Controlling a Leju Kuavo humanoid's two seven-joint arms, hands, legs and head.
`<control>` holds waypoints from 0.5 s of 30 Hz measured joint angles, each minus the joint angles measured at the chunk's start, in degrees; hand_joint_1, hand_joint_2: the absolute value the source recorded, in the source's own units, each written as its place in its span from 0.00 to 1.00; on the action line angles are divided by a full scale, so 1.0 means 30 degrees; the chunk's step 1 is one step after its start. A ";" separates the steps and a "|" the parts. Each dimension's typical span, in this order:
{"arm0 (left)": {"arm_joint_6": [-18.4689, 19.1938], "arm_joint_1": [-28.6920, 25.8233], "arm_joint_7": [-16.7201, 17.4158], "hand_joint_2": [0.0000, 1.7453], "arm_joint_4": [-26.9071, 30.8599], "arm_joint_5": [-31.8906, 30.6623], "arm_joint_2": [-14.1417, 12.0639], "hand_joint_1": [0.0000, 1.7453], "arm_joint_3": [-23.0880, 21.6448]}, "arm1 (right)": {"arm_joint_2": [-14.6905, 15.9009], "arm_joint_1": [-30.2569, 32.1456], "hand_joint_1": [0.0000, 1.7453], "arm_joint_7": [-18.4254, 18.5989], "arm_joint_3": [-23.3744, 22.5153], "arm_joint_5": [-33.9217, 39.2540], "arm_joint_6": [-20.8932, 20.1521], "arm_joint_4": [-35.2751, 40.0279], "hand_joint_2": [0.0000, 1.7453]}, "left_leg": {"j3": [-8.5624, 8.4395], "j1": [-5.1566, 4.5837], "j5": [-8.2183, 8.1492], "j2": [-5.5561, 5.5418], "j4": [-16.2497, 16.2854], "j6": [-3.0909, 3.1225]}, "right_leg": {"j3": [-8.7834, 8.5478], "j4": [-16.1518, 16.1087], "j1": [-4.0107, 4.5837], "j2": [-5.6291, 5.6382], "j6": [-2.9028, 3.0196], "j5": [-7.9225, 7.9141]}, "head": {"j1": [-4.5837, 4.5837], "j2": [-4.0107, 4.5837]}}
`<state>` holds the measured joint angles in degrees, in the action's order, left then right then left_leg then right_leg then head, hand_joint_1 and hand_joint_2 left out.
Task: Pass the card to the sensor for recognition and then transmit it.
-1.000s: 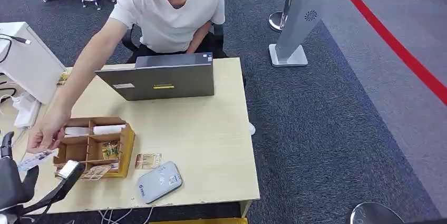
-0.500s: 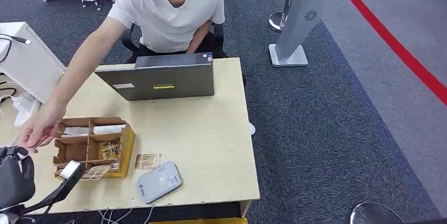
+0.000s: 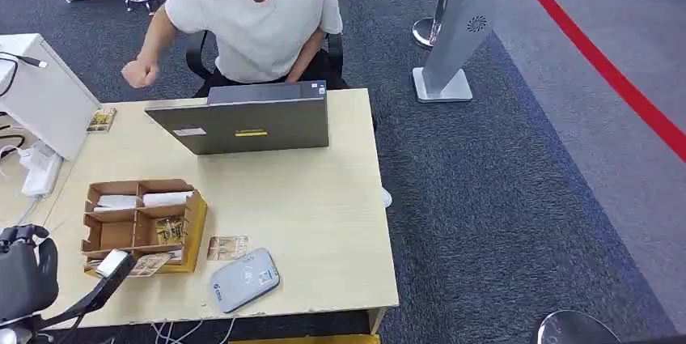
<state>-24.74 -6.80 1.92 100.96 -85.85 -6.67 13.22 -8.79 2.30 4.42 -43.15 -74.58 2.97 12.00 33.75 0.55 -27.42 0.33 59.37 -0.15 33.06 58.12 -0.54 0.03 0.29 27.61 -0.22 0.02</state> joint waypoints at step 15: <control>0.2660 0.1270 0.1822 1.00 0.0809 -0.0116 -0.1334 1.00 -0.9387 | 0.0000 -0.0092 0.00 -0.0233 -0.0517 -0.0838 0.0000 0.0000 1.00 | -0.0001 -0.0007 -0.0001 -0.0002 0.0013 0.0003 | -0.0001 -0.0003 -0.0008 -0.0004 0.0004 -0.0012 | 0.0000 0.0000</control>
<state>-16.76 -2.99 7.39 103.38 -86.20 -10.67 -14.94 -8.79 2.03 3.72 -44.70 -77.09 2.97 12.00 33.74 0.53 -27.43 0.33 59.41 -0.14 33.05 58.11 -0.56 0.01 0.30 27.57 -0.22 0.02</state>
